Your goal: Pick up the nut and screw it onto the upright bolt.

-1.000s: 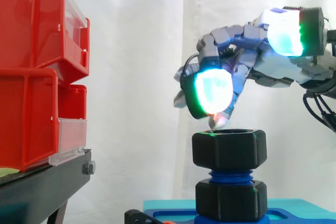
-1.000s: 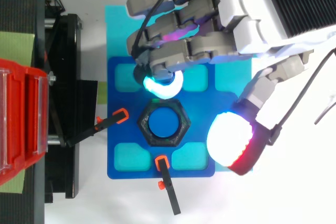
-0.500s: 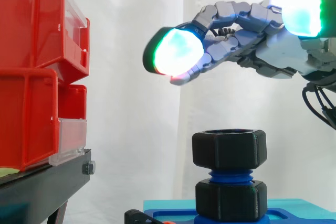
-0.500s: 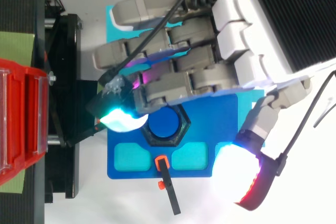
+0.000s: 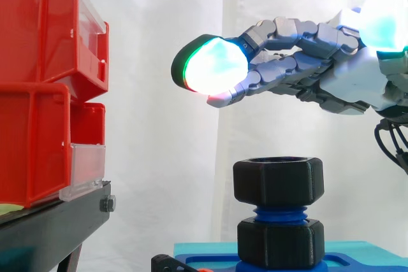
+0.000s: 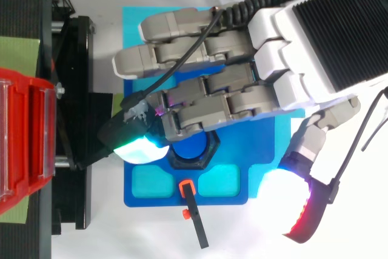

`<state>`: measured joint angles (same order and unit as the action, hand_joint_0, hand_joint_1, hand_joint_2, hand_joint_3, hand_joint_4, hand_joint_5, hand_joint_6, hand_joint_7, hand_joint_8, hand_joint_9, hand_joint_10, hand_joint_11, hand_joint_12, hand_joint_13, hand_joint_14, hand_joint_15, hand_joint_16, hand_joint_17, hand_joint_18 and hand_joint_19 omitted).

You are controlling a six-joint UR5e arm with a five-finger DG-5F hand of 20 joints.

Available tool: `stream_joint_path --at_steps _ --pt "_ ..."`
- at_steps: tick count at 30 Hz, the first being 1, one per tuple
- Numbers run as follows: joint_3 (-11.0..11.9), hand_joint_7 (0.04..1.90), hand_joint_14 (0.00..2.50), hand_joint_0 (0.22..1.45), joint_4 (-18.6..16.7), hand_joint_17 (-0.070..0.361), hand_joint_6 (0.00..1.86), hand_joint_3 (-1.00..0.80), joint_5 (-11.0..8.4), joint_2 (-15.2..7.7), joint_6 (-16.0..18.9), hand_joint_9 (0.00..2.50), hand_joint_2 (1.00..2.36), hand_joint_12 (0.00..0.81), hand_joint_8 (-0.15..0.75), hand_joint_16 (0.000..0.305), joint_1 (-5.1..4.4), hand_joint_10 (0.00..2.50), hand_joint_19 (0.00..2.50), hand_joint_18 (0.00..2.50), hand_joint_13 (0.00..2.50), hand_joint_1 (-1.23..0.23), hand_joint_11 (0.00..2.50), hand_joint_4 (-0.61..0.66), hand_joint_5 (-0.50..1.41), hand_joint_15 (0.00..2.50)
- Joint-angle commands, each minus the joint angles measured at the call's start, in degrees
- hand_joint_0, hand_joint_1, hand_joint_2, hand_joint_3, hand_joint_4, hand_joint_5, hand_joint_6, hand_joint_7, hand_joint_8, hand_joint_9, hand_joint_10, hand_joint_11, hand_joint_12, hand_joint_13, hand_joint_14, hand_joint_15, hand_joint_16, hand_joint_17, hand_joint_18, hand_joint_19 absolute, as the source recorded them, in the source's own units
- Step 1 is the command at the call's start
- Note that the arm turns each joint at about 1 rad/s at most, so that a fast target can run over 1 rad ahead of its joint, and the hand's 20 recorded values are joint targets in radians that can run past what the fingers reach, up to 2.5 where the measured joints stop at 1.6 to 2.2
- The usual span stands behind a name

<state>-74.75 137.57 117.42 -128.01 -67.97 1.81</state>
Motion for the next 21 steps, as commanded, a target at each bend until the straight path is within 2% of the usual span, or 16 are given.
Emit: stream_joint_path --at_steps 1,8,19,21 --pt "-0.04 0.66 0.0 0.45 0.15 0.111 0.5 -0.5 0.0 -0.05 0.12 0.01 1.0 0.353 0.199 0.049 0.12 0.0 0.0 0.0 0.0 -0.01 0.0 0.11 -0.23 0.0" --pt "-0.04 0.7 0.0 0.45 0.77 0.11 0.5 -0.5 0.0 -1.45 1.88 0.04 1.0 0.354 0.209 0.049 1.09 0.0 0.0 0.0 0.0 0.0 0.0 0.13 -0.22 0.0" --pt "-0.04 0.81 0.0 0.45 0.94 0.107 0.5 -0.5 -0.53 -1.45 1.79 0.1 1.0 0.353 0.234 0.047 1.53 0.0 0.0 0.0 0.0 -0.02 0.0 0.18 -0.19 0.0" --pt "-0.04 0.9 0.0 0.45 0.94 0.107 0.5 -0.5 -0.53 -1.54 1.79 0.11 1.0 0.35 0.239 0.047 1.7 0.0 0.0 0.0 0.0 -0.02 0.0 0.2 -0.17 0.0"
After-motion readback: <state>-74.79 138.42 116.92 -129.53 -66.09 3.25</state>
